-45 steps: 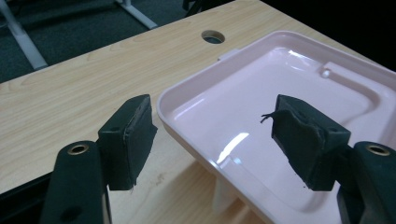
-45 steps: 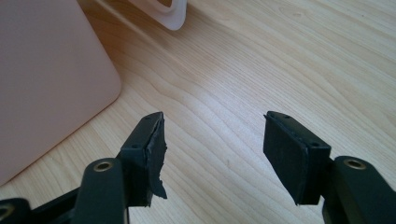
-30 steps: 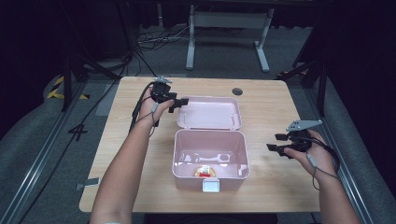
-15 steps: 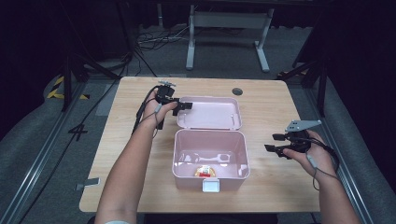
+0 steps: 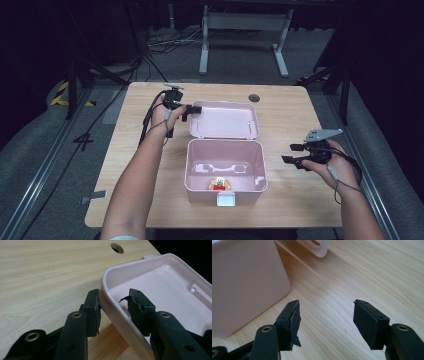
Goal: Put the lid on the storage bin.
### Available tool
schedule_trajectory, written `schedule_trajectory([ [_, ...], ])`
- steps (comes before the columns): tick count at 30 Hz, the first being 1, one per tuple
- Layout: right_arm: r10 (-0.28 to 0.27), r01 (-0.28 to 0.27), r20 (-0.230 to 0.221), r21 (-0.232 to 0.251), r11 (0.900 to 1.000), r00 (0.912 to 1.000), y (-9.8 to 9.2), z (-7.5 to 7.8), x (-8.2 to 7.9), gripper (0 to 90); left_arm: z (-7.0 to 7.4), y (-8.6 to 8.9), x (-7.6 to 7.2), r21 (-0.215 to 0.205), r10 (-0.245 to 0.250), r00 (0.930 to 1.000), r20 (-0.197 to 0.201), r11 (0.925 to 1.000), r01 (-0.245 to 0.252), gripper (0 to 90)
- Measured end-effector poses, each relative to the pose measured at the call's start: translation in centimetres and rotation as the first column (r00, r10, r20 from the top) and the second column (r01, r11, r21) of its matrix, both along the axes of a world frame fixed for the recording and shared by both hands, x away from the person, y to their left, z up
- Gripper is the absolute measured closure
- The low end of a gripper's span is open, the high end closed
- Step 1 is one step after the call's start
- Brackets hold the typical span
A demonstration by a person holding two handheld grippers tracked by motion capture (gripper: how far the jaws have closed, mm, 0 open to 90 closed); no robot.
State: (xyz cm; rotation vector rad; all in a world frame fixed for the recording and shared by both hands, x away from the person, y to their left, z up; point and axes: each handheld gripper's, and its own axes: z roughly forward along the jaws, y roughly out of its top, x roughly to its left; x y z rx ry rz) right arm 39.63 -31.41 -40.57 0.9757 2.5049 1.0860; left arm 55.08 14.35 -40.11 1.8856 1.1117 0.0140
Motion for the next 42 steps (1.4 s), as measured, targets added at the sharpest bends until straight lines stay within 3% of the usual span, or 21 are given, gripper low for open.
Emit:
schedule_trajectory([
  [7, -0.009, 0.009, -0.002, 0.023, 1.0, 1.0, -0.1, 0.2, -0.1, 40.5, 2.1, -0.2, -0.5, 0.028, 0.017, 0.9953, 0.095, 0.9994, -0.02, 66.7],
  [13, -0.005, 0.005, 0.004, 0.028, 1.0, 1.0, 0.0, 0.4, -0.2, 40.6, 3.3, -0.6, -1.0, 0.054, 0.028, 0.9886, 0.148, 0.9979, -0.036, 68.0],
  [14, 0.0, 0.0, 0.007, 0.027, 1.0, 1.0, 0.1, 0.5, -0.2, 40.6, 3.7, -0.6, -1.3, 0.053, 0.033, 0.9841, 0.174, 0.9977, -0.043, 68.3],
  [18, 0.002, -0.003, 0.013, 0.027, 1.0, 0.9999, 0.1, 0.6, -0.3, 40.7, 4.4, -0.7, -1.7, 0.059, 0.037, 0.9783, 0.204, 0.997, -0.05, 69.2],
  [25, 0.006, -0.007, 0.017, 0.028, 1.0, 0.9998, 0.3, 0.7, -0.4, 41.1, 5.9, -0.7, -2.7, 0.078, 0.03, 0.9602, 0.278, 0.9955, -0.054, 70.7],
  [26, 0.006, -0.007, 0.017, 0.028, 1.0, 0.9998, 0.3, 0.7, -0.4, 41.1, 5.9, -0.7, -2.7, 0.078, 0.03, 0.9602, 0.278, 0.9955, -0.054, 70.8],
  [27, 0.008, -0.008, 0.016, 0.026, 1.0, 0.9998, 0.3, 0.7, -0.4, 41.2, 6.3, -0.8, -3.0, 0.078, 0.031, 0.9544, 0.297, 0.9953, -0.057, 71.0],
  [34, 0.016, -0.016, 0.024, 0.025, 1.0, 0.9996, 0.5, 0.9, -0.5, 41.6, 7.5, -0.6, -4.2, 0.051, 0.039, 0.94, 0.339, 0.9969, -0.059, 73.0],
  [38, 0.019, -0.02, 0.027, 0.028, 0.999, 0.9994, 0.7, 1.0, -0.6, 42.1, 8.2, -0.6, -4.9, 0.059, 0.037, 0.9285, 0.369, 0.9963, -0.063, 73.6],
  [42, 0.022, -0.023, 0.027, 0.03, 0.999, 0.9994, 0.7, 1.0, -0.7, 42.7, 8.9, -0.6, -5.6, 0.054, 0.036, 0.9215, 0.387, 0.9966, -0.062, 74.4],
])
